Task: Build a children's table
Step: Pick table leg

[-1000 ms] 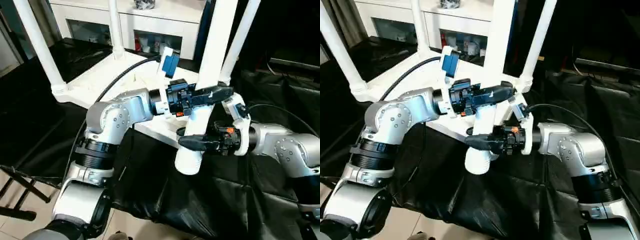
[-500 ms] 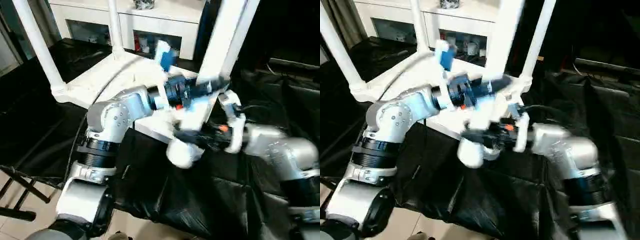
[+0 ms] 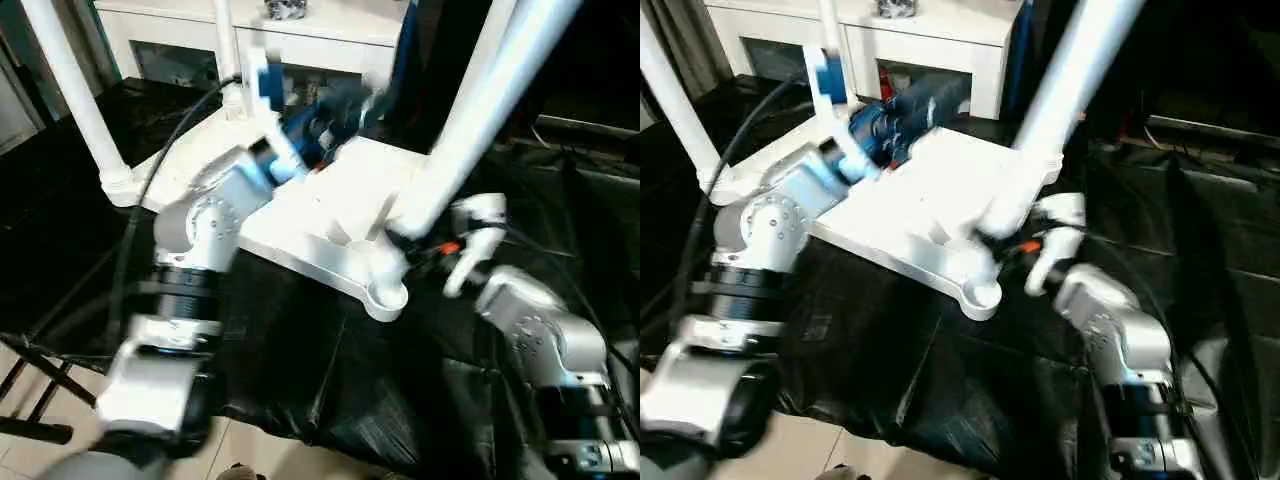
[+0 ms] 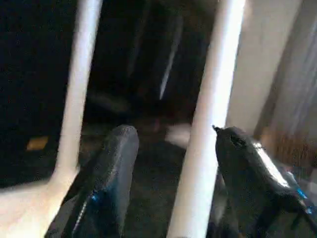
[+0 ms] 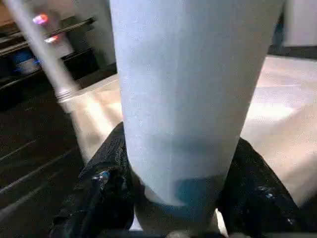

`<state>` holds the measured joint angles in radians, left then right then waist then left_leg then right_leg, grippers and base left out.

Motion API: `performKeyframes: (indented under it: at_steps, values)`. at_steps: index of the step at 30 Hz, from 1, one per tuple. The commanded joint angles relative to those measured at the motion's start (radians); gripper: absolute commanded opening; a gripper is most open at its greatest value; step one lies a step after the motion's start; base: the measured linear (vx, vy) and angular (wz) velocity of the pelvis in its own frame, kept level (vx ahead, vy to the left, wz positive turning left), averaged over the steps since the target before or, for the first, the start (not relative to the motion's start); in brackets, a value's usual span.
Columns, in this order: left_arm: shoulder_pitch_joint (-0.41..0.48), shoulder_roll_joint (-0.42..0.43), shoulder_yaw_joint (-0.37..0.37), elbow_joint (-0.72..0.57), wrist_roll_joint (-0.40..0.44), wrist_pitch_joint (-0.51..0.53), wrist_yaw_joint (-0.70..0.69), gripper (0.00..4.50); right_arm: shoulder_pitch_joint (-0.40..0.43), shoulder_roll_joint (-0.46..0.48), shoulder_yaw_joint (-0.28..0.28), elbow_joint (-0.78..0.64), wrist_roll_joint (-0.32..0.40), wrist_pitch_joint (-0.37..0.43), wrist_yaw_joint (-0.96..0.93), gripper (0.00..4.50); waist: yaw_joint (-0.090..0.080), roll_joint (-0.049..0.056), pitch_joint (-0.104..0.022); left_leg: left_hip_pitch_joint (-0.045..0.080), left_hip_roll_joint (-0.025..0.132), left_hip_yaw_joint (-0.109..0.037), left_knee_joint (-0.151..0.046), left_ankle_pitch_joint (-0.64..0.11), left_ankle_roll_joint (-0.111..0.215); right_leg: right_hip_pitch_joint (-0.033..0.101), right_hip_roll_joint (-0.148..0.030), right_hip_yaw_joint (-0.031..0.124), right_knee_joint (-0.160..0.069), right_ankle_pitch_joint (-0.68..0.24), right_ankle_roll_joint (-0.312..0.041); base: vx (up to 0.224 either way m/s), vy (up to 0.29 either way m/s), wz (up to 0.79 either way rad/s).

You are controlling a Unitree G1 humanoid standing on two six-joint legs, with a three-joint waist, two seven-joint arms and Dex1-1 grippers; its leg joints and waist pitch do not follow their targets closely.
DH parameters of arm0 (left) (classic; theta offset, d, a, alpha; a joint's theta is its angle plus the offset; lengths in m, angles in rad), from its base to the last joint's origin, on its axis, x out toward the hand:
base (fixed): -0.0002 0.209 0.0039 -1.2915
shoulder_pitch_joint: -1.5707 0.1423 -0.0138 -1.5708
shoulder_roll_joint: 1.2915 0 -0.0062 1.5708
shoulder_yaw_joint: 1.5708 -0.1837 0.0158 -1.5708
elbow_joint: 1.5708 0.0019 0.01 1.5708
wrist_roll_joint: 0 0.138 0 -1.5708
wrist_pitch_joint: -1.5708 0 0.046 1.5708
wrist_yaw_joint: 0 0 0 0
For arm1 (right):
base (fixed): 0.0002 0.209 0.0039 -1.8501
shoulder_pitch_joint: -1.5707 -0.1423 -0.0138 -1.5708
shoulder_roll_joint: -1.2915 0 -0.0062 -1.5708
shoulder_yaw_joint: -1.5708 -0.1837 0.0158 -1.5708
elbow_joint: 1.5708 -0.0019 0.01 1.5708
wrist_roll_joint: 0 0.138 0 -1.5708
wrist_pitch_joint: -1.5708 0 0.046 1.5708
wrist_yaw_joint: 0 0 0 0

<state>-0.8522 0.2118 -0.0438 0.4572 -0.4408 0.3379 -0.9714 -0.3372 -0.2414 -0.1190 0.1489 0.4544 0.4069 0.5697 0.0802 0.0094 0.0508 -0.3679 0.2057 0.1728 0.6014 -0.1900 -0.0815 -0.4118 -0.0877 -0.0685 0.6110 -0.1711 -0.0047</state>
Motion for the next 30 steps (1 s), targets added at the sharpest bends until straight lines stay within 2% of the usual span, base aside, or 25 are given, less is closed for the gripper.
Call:
performKeyframes:
  at_steps: [1, 2, 3, 4, 5, 6, 7, 9, 10, 12, 13, 14, 15, 16, 17, 19, 20, 21, 23, 24, 25, 26, 27, 30]
  values:
    - [0.022, 0.053, -0.157, 0.080, 0.158, -0.116, -0.113, 2.85, 0.022, -0.002, -0.025, -0.047, -0.022, -0.040, -0.021, 1.88, -0.006, 0.016, -0.077, 0.008, 0.002, 0.000, -0.063, -0.082, 0.032, 0.067, -0.032, 0.036, -0.068, -0.092, -0.179, 0.000, 0.000, 0.00]
    - [0.024, 0.076, -0.212, 0.117, 0.214, -0.171, -0.149, 2.85, 0.031, -0.004, -0.025, -0.057, -0.028, -0.049, -0.027, 1.88, -0.008, 0.018, -0.079, 0.011, 0.004, 0.002, -0.062, -0.090, 0.028, 0.067, -0.031, 0.037, -0.065, -0.084, -0.180, 0.000, 0.000, 0.00]
    - [0.022, 0.093, -0.259, 0.153, 0.255, -0.202, -0.186, 2.85, 0.042, -0.008, -0.027, -0.071, -0.031, -0.049, -0.035, 1.88, -0.012, 0.014, -0.079, 0.006, 0.002, 0.001, -0.063, -0.086, 0.028, 0.073, -0.031, 0.037, -0.061, -0.067, -0.184, 0.000, 0.000, 0.00]
    - [0.014, 0.101, -0.289, 0.194, 0.286, -0.233, -0.211, 2.85, 0.052, -0.011, -0.026, -0.084, -0.035, -0.052, -0.041, 1.88, -0.013, 0.019, -0.079, 0.006, 0.002, 0.001, -0.063, -0.088, 0.026, 0.073, -0.033, 0.038, -0.061, -0.068, -0.191, 0.000, 0.000, 0.00]
    - [0.004, 0.107, -0.314, 0.234, 0.317, -0.267, -0.230, 2.85, 0.062, -0.015, -0.026, -0.099, -0.037, -0.052, -0.045, 1.88, -0.013, 0.019, -0.078, 0.007, 0.002, 0.002, -0.063, -0.093, 0.027, 0.072, -0.034, 0.038, -0.065, -0.077, -0.193, 0.000, 0.000, 0.00]
    - [-0.013, 0.117, -0.346, 0.286, 0.354, -0.300, -0.254, 2.85, 0.073, -0.020, -0.029, -0.116, -0.037, -0.048, -0.047, 1.88, -0.018, 0.027, -0.076, 0.009, 0.002, 0.003, -0.064, -0.125, 0.021, 0.072, -0.035, 0.038, -0.072, -0.102, -0.198, 0.000, 0.000, 0.00]
    - [-0.019, 0.120, -0.355, 0.303, 0.366, -0.312, -0.262, 2.85, 0.076, -0.022, -0.030, -0.121, -0.037, -0.047, -0.047, 1.88, -0.020, 0.024, -0.078, 0.007, 0.002, 0.001, -0.064, -0.130, 0.017, 0.076, -0.036, 0.037, -0.067, -0.099, -0.203, 0.000, 0.000, 0.00]
    - [-0.048, 0.127, -0.389, 0.384, 0.428, -0.380, -0.268, 2.85, 0.093, -0.027, -0.034, -0.140, -0.040, -0.047, -0.051, 1.88, -0.025, 0.026, -0.076, 0.005, 0.001, 0.000, -0.064, -0.145, 0.019, 0.077, -0.037, 0.037, -0.071, -0.127, -0.203, 0.000, 0.000, 0.00]
    - [-0.067, 0.124, -0.402, 0.431, 0.458, -0.419, -0.256, 2.85, 0.105, -0.031, -0.036, -0.153, -0.042, -0.048, -0.054, 1.88, -0.029, 0.036, -0.074, 0.007, 0.001, 0.002, -0.065, -0.158, 0.020, 0.073, -0.037, 0.037, -0.077, -0.149, -0.201, 0.000, 0.000, 0.00]
    - [-0.086, 0.118, -0.411, 0.475, 0.484, -0.454, -0.238, 2.85, 0.118, -0.036, -0.037, -0.166, -0.045, -0.047, -0.057, 1.88, -0.031, 0.032, -0.074, 0.006, 0.001, 0.001, -0.064, -0.173, 0.017, 0.077, -0.039, 0.037, -0.077, -0.178, -0.204, 0.000, 0.000, 0.00]
    - [-0.102, 0.113, -0.427, 0.515, 0.506, -0.483, -0.227, 2.85, 0.129, -0.039, -0.037, -0.178, -0.047, -0.047, -0.059, 1.88, -0.033, 0.047, -0.074, 0.007, 0.000, 0.000, -0.063, -0.172, 0.017, 0.075, -0.040, 0.036, -0.078, -0.194, -0.203, 0.000, 0.000, 0.00]
    - [-0.111, 0.111, -0.436, 0.535, 0.519, -0.497, -0.220, 2.85, 0.134, -0.041, -0.038, -0.185, -0.048, -0.046, -0.061, 1.88, -0.035, 0.041, -0.071, 0.006, -0.001, 0.002, -0.064, -0.178, 0.022, 0.073, -0.037, 0.035, -0.088, -0.209, -0.194, 0.000, 0.000, 0.00]
    - [-0.130, 0.100, -0.453, 0.586, 0.546, -0.533, -0.193, 2.85, 0.145, -0.046, -0.039, -0.201, -0.048, -0.042, -0.064, 1.88, -0.040, 0.051, -0.074, 0.004, -0.002, 0.001, -0.062, -0.172, 0.025, 0.075, -0.036, 0.035, -0.085, -0.191, -0.197, 0.000, 0.000, 0.00]
    - [-0.137, 0.094, -0.457, 0.605, 0.555, -0.543, -0.178, 2.85, 0.149, -0.047, -0.040, -0.210, -0.047, -0.038, -0.067, 1.88, -0.043, 0.044, -0.075, 0.003, -0.002, 0.000, -0.062, -0.172, 0.025, 0.078, -0.036, 0.034, -0.083, -0.184, -0.199, 0.000, 0.000, 0.00]
    - [-0.140, 0.091, -0.458, 0.614, 0.558, -0.547, -0.171, 2.85, 0.151, -0.048, -0.040, -0.214, -0.047, -0.037, -0.068, 1.88, -0.045, 0.052, -0.076, 0.002, -0.003, -0.001, -0.061, -0.168, 0.027, 0.080, -0.036, 0.034, -0.081, -0.179, -0.203, 0.000, 0.000, 0.00]
    - [-0.155, 0.079, -0.471, 0.665, 0.587, -0.568, -0.143, 2.85, 0.166, -0.050, -0.042, -0.242, -0.045, -0.025, -0.077, 1.88, -0.052, 0.052, -0.077, -0.003, -0.007, -0.001, -0.057, -0.148, 0.042, 0.083, -0.036, 0.033, -0.083, -0.176, -0.200, 0.000, 0.000, 0.00]
    - [-0.158, 0.073, -0.472, 0.684, 0.595, -0.572, -0.126, 2.85, 0.174, -0.051, -0.041, -0.254, -0.046, -0.022, -0.080, 1.88, -0.053, 0.056, -0.077, -0.003, -0.007, -0.001, -0.057, -0.145, 0.045, 0.083, -0.035, 0.032, -0.084, -0.183, -0.197, 0.000, 0.000, 0.00]
    - [-0.159, 0.067, -0.472, 0.698, 0.600, -0.573, -0.116, 2.85, 0.182, -0.052, -0.040, -0.264, -0.046, -0.018, -0.082, 1.88, -0.053, 0.054, -0.077, -0.002, -0.007, 0.001, -0.056, -0.146, 0.049, 0.082, -0.035, 0.032, -0.087, -0.190, -0.193, 0.000, 0.000, 0.00]
    - [-0.161, 0.057, -0.474, 0.731, 0.620, -0.586, -0.082, 2.85, 0.198, -0.051, -0.037, -0.283, -0.045, -0.015, -0.087, 1.88, -0.057, 0.065, -0.077, -0.001, -0.007, 0.000, -0.056, -0.151, 0.054, 0.080, -0.034, 0.030, -0.091, -0.216, -0.193, 0.000, 0.000, 0.00]
    - [-0.161, 0.055, -0.477, 0.743, 0.632, -0.591, -0.065, 2.85, 0.202, -0.051, -0.036, -0.289, -0.045, -0.015, -0.088, 1.88, -0.059, 0.060, -0.077, -0.001, -0.007, 0.000, -0.056, -0.161, 0.055, 0.080, -0.034, 0.029, -0.093, -0.232, -0.190, 0.000, 0.000, 0.00]
    - [-0.161, 0.055, -0.477, 0.743, 0.632, -0.591, -0.065, 2.85, 0.202, -0.051, -0.036, -0.289, -0.045, -0.015, -0.088, 1.88, -0.061, 0.060, -0.076, -0.002, -0.007, 0.000, -0.057, -0.165, 0.058, 0.078, -0.033, 0.029, -0.094, -0.246, -0.186, 0.000, 0.000, 0.00]
    - [-0.165, 0.045, -0.473, 0.777, 0.652, -0.601, -0.005, 2.67, 0.214, -0.051, -0.031, -0.305, -0.043, -0.010, -0.095, 1.88, -0.062, 0.068, -0.075, 0.000, -0.008, 0.000, -0.056, -0.168, 0.058, 0.077, -0.032, 0.028, -0.095, -0.255, -0.184, 0.000, 0.000, 0.00]
    - [-0.170, 0.041, -0.471, 0.799, 0.666, -0.609, 0.033, 2.57, 0.218, -0.052, -0.028, -0.312, -0.042, -0.007, -0.099, 1.88, -0.065, 0.065, -0.075, 0.001, -0.008, 0.000, -0.056, -0.178, 0.060, 0.076, -0.032, 0.027, -0.099, -0.272, -0.178, 0.000, 0.000, 0.00]
    - [-0.177, 0.039, -0.473, 0.824, 0.680, -0.610, 0.046, 2.46, 0.219, -0.054, -0.025, -0.319, -0.041, -0.002, -0.102, 1.88, -0.070, 0.067, -0.075, -0.001, -0.008, -0.002, -0.057, -0.177, 0.062, 0.076, -0.032, 0.026, -0.102, -0.298, -0.165, 0.000, 0.000, 0.00]
